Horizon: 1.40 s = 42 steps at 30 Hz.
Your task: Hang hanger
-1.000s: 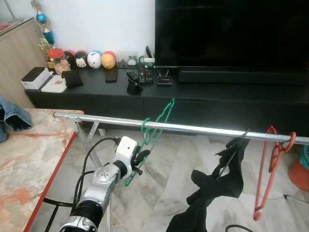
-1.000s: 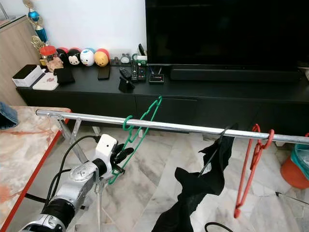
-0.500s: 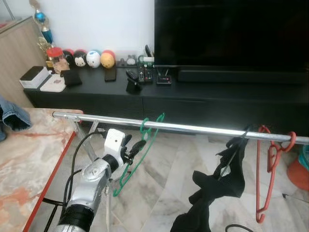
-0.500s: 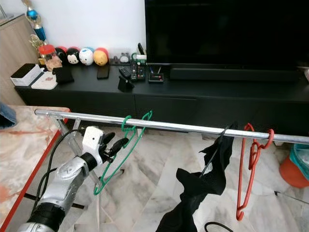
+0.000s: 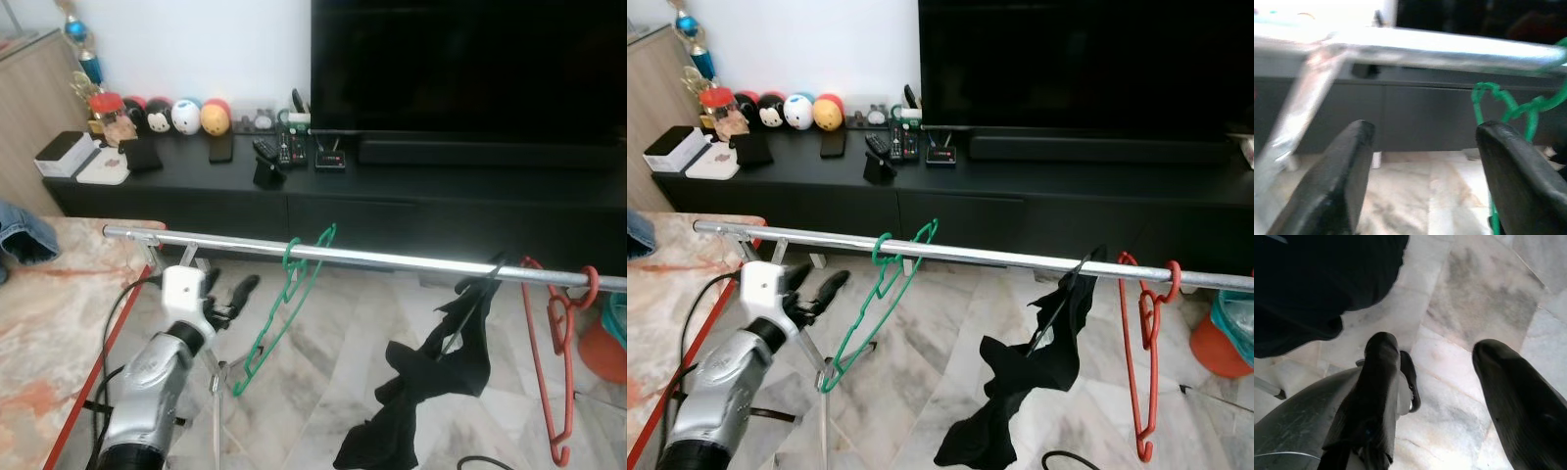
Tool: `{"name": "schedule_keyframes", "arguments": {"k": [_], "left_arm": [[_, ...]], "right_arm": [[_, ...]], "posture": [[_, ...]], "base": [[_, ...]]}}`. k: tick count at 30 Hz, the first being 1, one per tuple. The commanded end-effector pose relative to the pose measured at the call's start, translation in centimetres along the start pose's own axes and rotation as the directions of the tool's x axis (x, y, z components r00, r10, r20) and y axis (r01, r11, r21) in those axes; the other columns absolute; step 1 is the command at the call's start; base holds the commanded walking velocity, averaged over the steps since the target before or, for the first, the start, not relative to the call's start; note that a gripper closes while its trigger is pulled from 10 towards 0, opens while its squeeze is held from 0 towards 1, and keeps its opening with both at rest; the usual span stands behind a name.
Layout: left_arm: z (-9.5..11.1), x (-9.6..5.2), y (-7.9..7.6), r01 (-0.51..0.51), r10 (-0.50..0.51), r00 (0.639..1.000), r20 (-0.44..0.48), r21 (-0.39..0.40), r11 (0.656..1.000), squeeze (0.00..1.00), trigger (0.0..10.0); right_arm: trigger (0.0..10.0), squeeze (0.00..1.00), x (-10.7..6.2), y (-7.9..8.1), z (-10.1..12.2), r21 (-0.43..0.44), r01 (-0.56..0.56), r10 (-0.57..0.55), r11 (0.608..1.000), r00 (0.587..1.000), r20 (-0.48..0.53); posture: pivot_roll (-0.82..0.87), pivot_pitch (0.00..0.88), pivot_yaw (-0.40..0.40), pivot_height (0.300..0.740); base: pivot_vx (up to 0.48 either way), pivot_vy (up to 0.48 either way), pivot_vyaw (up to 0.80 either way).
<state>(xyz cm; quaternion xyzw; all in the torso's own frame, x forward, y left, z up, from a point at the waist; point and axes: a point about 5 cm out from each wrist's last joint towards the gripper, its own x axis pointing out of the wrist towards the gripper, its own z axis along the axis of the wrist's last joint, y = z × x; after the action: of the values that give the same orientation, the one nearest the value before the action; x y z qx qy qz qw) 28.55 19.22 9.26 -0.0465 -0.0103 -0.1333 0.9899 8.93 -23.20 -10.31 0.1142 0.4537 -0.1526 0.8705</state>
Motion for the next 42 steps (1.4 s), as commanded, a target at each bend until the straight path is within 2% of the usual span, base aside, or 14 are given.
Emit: {"name": "schedule_keyframes", "arguments": {"k": [1, 4, 5, 6, 7, 9, 17, 22, 23, 27, 29, 32, 34, 42], "left_arm": [[0.4, -0.5, 0.6, -0.036, 0.035, 0.999, 0.020, 0.023, 0.999, 1.00, 10.0], [-0.7, -1.4, 1.1, -0.064, 0.065, 0.997, -0.030, 0.039, 0.997, 1.00, 10.0], [-1.4, -1.9, 1.3, -0.076, 0.079, 0.995, -0.065, 0.051, 0.996, 0.35, 10.0], [-1.4, -1.9, 1.3, -0.076, 0.079, 0.995, -0.065, 0.051, 0.996, 0.35, 10.0], [-2.2, -2.3, 1.6, -0.092, 0.098, 0.990, -0.100, 0.059, 0.994, 0.00, 10.0], [-4.9, -3.6, 2.7, -0.158, 0.175, 0.962, -0.209, 0.095, 0.983, 0.00, 10.0], [-7.4, -5.5, 3.4, -0.238, 0.259, 0.915, -0.310, 0.105, 0.966, 0.00, 10.0], [-10.3, -7.4, 3.7, -0.296, 0.318, 0.843, -0.434, 0.119, 0.948, 0.00, 10.0], [-11.7, -8.4, 3.5, -0.298, 0.316, 0.801, -0.508, 0.119, 0.947, 0.00, 10.0], [-14.1, -10.2, 3.0, -0.298, 0.310, 0.708, -0.634, 0.129, 0.946, 0.00, 10.0], [-14.8, -10.9, 2.9, -0.298, 0.310, 0.676, -0.669, 0.136, 0.945, 0.00, 10.0], [-16.4, -13.0, 2.4, -0.325, 0.311, 0.564, -0.765, 0.141, 0.935, 0.00, 10.0], [-16.9, -13.5, 2.1, -0.310, 0.301, 0.525, -0.796, 0.151, 0.939, 0.00, 10.0], [-16.6, -12.2, 2.1, -0.287, 0.297, 0.538, -0.789, 0.160, 0.944, 0.00, 10.0]], "right_arm": [[10.0, 0.00, 0.0, -0.1, 0.0, -0.001, -0.002, 0.002, 1.000, 1.000, -0.005], [10.0, 0.00, 0.0, -0.1, 0.0, -0.002, -0.003, 0.003, 1.000, 1.000, -0.006], [10.0, 0.00, 0.0, 0.0, 0.0, -0.003, -0.004, 0.004, 1.000, 1.000, -0.007], [10.0, 0.00, 0.0, 0.0, 0.0, -0.003, -0.004, 0.004, 1.000, 1.000, -0.007], [10.0, 0.00, 0.0, 0.0, 0.0, -0.004, -0.005, 0.005, 1.000, 1.000, -0.008], [10.0, 0.00, 0.0, 0.0, 0.0, -0.011, -0.007, 0.007, 1.000, 1.000, -0.008], [10.0, 0.00, 0.0, -0.1, 0.0, -0.013, -0.005, 0.005, 1.000, 1.000, -0.008], [10.0, 0.00, 0.0, -0.1, -0.1, -0.016, -0.006, 0.006, 1.000, 1.000, -0.012], [10.0, 0.00, -0.1, -0.1, -0.2, -0.019, -0.006, 0.005, 1.000, 1.000, -0.014], [10.0, 0.00, -0.1, -0.1, -0.4, -0.021, -0.002, 0.002, 1.000, 1.000, -0.019], [10.0, 0.00, -0.1, -0.2, -0.4, -0.023, 0.000, 0.000, 1.000, 1.000, -0.022], [10.0, 0.00, -0.1, -0.1, -0.5, -0.031, -0.002, 0.001, 1.000, 1.000, -0.029], [10.0, 0.00, -0.2, -0.1, -0.6, -0.025, 0.002, -0.003, 1.000, 1.000, -0.029], [10.0, 0.00, -0.2, -0.2, -0.5, -0.036, 0.001, -0.002, 0.999, 1.000, -0.031]], "posture": [[0.07, 0.000, 0.015, 0.740], [0.08, 0.000, 0.014, 0.740], [0.08, 0.000, 0.013, 0.740], [0.08, 0.000, 0.013, 0.740], [0.09, 0.000, 0.014, 0.740], [0.08, 0.000, 0.015, 0.740], [0.07, 0.000, 0.015, 0.740], [0.07, 0.000, 0.008, 0.740], [0.06, 0.000, 0.007, 0.740], [0.06, 0.000, -0.002, 0.740], [0.06, 0.000, -0.002, 0.740], [0.04, 0.000, -0.002, 0.740], [0.04, 0.000, 0.000, 0.740], [0.05, 0.000, -0.007, 0.740]], "base": [[0.000, 0.000, 0.00], [0.000, 0.000, 0.00], [0.000, 0.000, 0.00], [0.000, 0.000, 0.00], [0.000, 0.000, 0.00], [0.000, 0.000, 0.00], [0.000, 0.000, 0.00], [0.000, 0.000, 0.00], [0.000, 0.000, 0.00], [0.000, 0.000, 0.00], [0.000, 0.000, 0.00], [0.000, 0.000, 0.00], [0.000, 0.000, 0.00], [0.000, 0.000, 0.00]]}}
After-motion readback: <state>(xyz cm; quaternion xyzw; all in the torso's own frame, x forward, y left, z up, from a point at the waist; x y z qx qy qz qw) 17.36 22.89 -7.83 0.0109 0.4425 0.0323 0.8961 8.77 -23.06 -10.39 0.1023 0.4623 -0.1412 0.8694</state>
